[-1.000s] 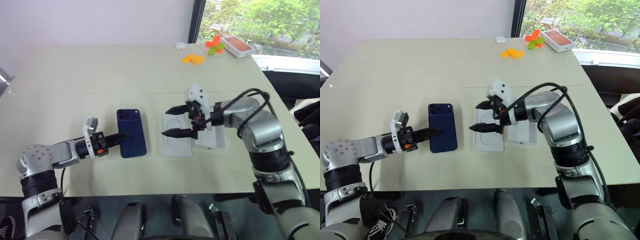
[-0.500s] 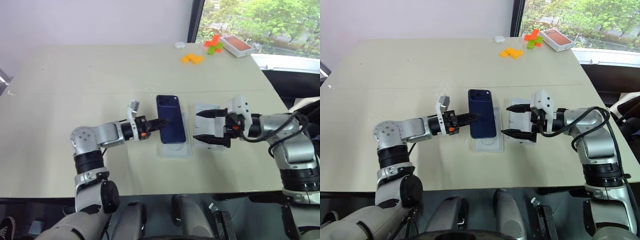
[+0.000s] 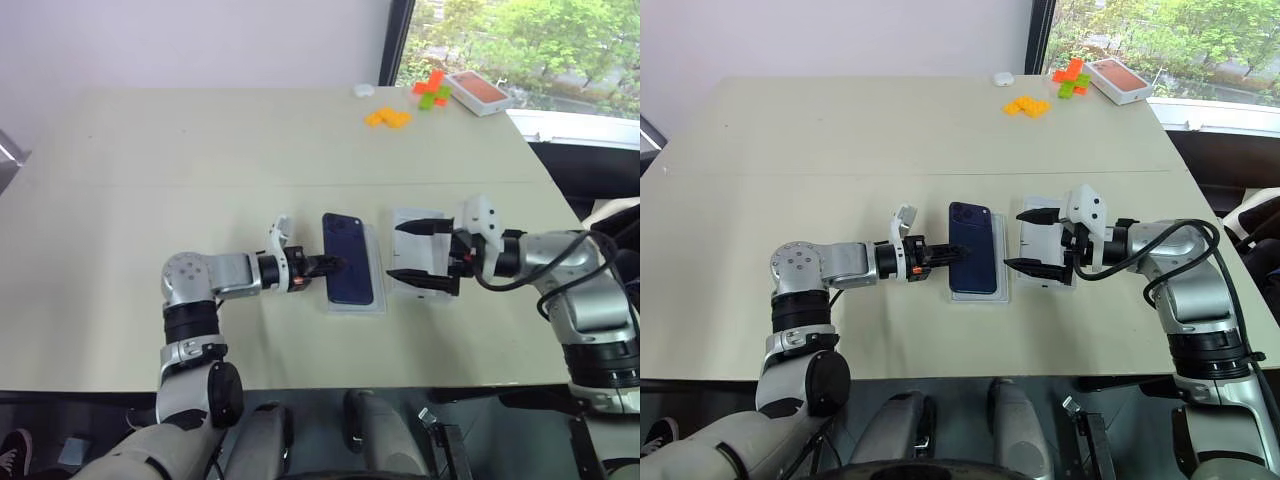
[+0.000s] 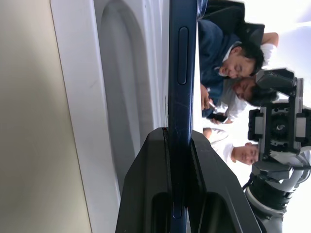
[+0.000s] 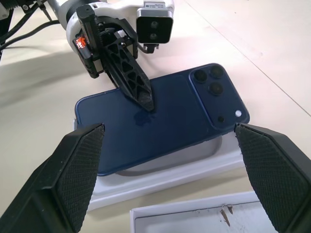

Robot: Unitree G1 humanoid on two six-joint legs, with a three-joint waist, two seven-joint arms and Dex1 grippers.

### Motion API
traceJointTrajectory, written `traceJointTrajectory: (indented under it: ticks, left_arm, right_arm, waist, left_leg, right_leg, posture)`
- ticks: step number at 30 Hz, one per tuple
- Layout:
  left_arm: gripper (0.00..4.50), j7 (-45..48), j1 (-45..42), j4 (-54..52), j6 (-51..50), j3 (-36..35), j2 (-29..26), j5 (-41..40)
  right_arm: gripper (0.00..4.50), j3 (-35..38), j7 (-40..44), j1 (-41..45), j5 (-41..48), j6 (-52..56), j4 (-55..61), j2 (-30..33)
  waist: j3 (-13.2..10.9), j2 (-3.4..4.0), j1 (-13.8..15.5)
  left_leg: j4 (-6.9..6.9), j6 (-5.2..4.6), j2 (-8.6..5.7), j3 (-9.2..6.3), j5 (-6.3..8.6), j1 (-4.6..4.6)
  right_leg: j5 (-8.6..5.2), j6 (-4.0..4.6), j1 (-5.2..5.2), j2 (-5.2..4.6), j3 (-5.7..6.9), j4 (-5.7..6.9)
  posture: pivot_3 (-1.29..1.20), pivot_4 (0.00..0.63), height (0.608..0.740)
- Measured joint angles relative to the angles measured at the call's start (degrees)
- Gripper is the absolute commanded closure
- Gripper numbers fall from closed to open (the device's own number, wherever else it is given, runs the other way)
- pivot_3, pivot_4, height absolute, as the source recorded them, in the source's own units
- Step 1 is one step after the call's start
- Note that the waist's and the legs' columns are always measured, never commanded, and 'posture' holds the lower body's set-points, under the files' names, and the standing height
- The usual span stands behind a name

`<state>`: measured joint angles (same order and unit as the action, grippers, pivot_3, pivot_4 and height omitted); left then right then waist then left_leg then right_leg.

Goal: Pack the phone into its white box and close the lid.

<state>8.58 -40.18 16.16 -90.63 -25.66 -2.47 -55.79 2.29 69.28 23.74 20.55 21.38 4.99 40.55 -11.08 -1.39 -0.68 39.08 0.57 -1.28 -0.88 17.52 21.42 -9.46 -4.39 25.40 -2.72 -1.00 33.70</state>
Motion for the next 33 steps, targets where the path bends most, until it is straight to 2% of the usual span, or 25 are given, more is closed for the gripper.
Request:
traceJointTrajectory:
  ticks: [1,6,10,18,22,29,33]
  left_arm:
    - [4.50,0.1,0.0,0.0,0.0,0.1,0.0,0.2]
    - [2.34,1.3,-0.4,0.9,0.1,0.6,0.4,0.7]
    - [0.42,2.8,-1.5,0.1,-0.1,1.1,0.4,0.5]
    - [0.42,2.9,-2.4,-1.2,-0.4,1.2,-1.9,1.0]
    - [0.42,3.0,-2.3,-2.6,-1.4,1.2,-5.0,0.1]
    - [0.42,3.3,1.5,-8.3,-1.1,2.0,-9.1,-1.2]
    - [0.42,7.3,3.4,-14.8,7.2,7.7,-13.2,2.3]
  right_arm:
    - [0.02,-0.2,-0.1,0.0,0.0,-0.1,0.0,0.0]
    - [0.00,-1.7,-1.2,0.2,-0.2,-0.9,0.0,0.0]
    - [0.00,-2.2,-1.5,1.1,-0.2,-1.1,0.0,0.0]
    - [0.00,-3.4,-1.9,1.2,-0.3,-1.5,-0.1,0.0]
    - [0.00,-3.9,-2.1,1.6,-0.3,-1.5,-0.4,0.0]
    - [0.00,-4.3,-3.6,2.4,-0.2,-0.3,-0.4,-0.6]
    - [0.00,-4.3,-5.7,4.5,-0.2,0.8,-1.0,-2.0]
  waist:
    - [0.0,0.00,0.0]
    - [0.0,0.00,0.0]
    - [0.0,0.01,0.0]
    - [0.0,0.00,-0.1]
    - [0.0,0.01,-0.1]
    - [0.0,0.01,0.1]
    - [0.0,0.02,0.0]
  left_leg:
    - [0.00,0.00,0.00,0.00,0.00,0.00]
    - [0.00,0.00,0.00,0.00,0.00,0.00]
    - [0.01,0.00,0.00,-0.01,0.00,-0.05]
    - [0.01,0.00,0.03,-0.03,0.00,-0.05]
    - [0.01,0.01,0.06,-0.04,-0.01,-0.05]
    - [0.02,0.01,0.06,-0.07,-0.01,-0.03]
    - [0.00,0.03,0.06,-0.06,-0.01,-0.04]
  right_leg:
    - [0.00,0.00,0.00,0.00,0.00,0.00]
    - [0.00,0.00,0.00,0.00,0.00,0.00]
    - [0.00,0.00,-0.05,0.00,0.00,0.00]
    - [0.00,0.00,-0.05,0.01,0.01,0.01]
    - [0.00,0.00,-0.03,0.02,0.00,0.05]
    - [0.00,0.01,-0.02,-0.05,0.01,0.06]
    - [0.00,0.03,-0.02,-0.05,0.00,0.06]
  posture:
    - [0.00,0.150,0.740]
    - [0.00,0.150,0.740]
    - [0.00,0.150,0.740]
    - [0.00,0.150,0.740]
    - [0.00,0.150,0.740]
    - [0.00,0.150,0.740]
    - [0.00,0.150,0.740]
